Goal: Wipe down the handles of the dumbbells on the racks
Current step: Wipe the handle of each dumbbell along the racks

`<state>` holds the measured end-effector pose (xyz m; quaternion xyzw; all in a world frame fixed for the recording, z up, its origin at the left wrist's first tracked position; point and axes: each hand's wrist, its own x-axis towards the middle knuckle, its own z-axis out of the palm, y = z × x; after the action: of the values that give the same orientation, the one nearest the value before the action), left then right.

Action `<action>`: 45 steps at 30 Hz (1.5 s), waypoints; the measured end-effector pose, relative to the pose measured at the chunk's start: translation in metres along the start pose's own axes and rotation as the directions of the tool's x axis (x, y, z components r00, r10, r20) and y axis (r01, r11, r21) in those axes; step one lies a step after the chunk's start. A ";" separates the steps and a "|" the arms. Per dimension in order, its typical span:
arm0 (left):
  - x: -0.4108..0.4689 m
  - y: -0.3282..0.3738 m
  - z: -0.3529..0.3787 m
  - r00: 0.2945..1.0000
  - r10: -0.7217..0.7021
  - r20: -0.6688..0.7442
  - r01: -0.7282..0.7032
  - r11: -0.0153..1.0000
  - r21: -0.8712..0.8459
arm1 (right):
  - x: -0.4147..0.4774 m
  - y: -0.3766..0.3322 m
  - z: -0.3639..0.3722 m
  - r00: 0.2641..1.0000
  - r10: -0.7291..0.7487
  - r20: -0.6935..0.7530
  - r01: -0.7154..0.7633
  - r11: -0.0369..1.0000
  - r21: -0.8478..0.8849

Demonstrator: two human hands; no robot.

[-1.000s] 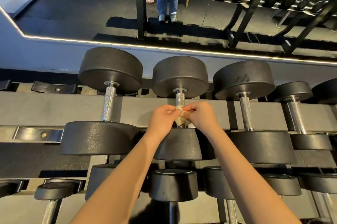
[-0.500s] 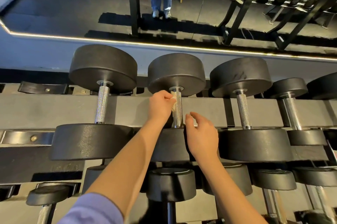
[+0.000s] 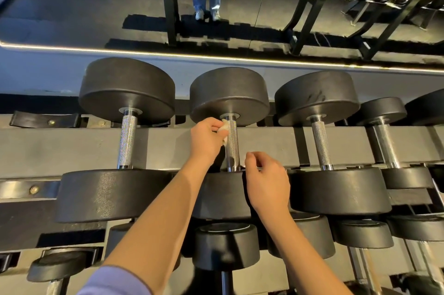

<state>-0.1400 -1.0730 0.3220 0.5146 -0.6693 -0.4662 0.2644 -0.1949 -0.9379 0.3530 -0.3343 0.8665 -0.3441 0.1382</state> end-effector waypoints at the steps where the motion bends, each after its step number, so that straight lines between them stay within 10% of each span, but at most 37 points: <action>1: -0.002 0.000 0.000 1.000 -0.004 0.012 0.004 1.000 0.003 | -0.001 0.000 -0.001 1.000 0.005 0.001 -0.005 1.000 0.007; 7: -0.014 -0.005 0.000 0.991 0.026 0.130 -0.035 0.997 0.063 | -0.005 0.000 0.002 1.000 0.005 -0.006 -0.005 1.000 -0.005; 13: 0.011 0.010 0.009 0.994 0.078 -0.078 -0.080 0.997 -0.021 | 0.001 -0.001 -0.002 0.998 -0.011 0.064 0.017 0.997 -0.079; 25: -0.008 0.007 0.015 0.975 0.178 0.130 -0.215 0.900 0.379 | -0.002 0.006 0.003 0.999 -0.032 -0.008 0.033 0.999 0.010; 32: 0.003 0.009 0.012 0.989 0.143 -0.043 -0.127 0.957 0.263 | -0.003 0.003 0.002 1.000 -0.005 -0.027 0.006 0.999 0.054; 41: -0.017 -0.008 -0.005 0.978 -0.100 0.184 0.064 0.979 0.193 | -0.003 0.005 0.002 1.000 -0.005 -0.003 0.005 1.000 0.021; 45: -0.008 0.008 0.000 0.999 -0.033 -0.002 0.033 0.994 0.102 | -0.003 0.003 0.000 1.000 0.002 0.009 -0.002 1.000 0.011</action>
<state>-0.1412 -1.0650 0.3305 0.5386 -0.6836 -0.4356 0.2299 -0.1945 -0.9338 0.3511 -0.3344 0.8641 -0.3473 0.1443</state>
